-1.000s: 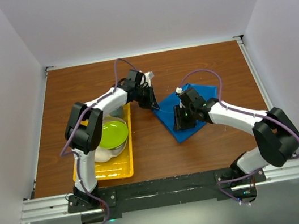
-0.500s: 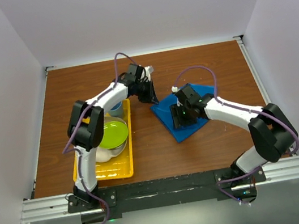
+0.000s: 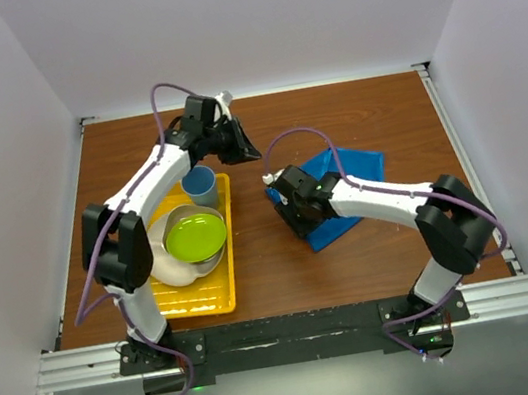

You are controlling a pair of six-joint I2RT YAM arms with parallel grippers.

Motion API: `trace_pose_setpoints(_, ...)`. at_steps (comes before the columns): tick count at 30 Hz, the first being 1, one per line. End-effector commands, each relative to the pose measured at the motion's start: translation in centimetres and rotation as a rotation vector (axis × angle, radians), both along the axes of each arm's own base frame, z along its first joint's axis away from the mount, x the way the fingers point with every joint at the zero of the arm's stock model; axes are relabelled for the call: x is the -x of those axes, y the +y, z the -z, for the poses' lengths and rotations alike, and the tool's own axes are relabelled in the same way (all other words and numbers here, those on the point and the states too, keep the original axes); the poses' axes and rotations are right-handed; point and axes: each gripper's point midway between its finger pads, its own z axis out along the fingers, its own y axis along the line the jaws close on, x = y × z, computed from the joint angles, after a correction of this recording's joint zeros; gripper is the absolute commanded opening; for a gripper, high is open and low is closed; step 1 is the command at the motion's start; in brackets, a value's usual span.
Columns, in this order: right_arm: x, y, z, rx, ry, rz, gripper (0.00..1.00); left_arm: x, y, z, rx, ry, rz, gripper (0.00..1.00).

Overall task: Fold the napkin, place the utensils inside, and roll it up
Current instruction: Roll the napkin with the utensil

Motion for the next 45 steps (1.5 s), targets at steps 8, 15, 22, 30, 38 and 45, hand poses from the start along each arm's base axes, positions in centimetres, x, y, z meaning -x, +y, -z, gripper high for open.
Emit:
trace_pose_setpoints(8,-4.4,2.0,-1.1,0.081,-0.108,-0.043,0.51,0.9,2.3,0.4,0.06,0.057,-0.049,0.17)
trace_pose_setpoints(15,-4.6,2.6,0.7,0.084,-0.087,-0.052,0.43,0.9,3.0,0.3,0.064,0.055,-0.054,0.16)
trace_pose_setpoints(22,-4.0,2.0,2.8,0.106,-0.062,-0.049,0.43,1.3,3.0,1.2,0.062,0.076,-0.047,0.16)
trace_pose_setpoints(30,-2.9,0.7,6.0,0.153,-0.013,-0.043,0.33,1.7,3.3,2.3,0.046,0.091,-0.038,0.16)
trace_pose_setpoints(38,-1.9,0.6,7.4,0.109,0.054,-0.011,0.0,2.7,3.7,3.5,0.024,0.112,-0.024,0.19)
trace_pose_setpoints(45,-2.1,3.6,3.7,-0.192,0.145,0.009,0.0,3.4,3.0,3.4,0.079,0.114,0.004,0.32)
